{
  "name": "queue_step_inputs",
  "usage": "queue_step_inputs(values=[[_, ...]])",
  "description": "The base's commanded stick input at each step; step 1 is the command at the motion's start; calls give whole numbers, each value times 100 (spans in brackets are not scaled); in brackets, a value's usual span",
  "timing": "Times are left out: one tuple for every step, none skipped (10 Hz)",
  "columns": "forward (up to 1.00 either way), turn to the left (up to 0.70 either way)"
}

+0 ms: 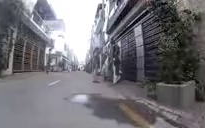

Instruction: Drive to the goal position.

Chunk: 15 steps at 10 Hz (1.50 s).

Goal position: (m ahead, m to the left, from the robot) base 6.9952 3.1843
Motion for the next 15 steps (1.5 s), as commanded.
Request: queue_step_inputs(values=[[70,-35],[70,-35],[70,-35],[70,-35],[70,-35],[70,-35],[70,-35],[70,-35],[70,-35],[70,-35],[70,-35],[70,-35],[70,-15],[70,0],[70,0]])
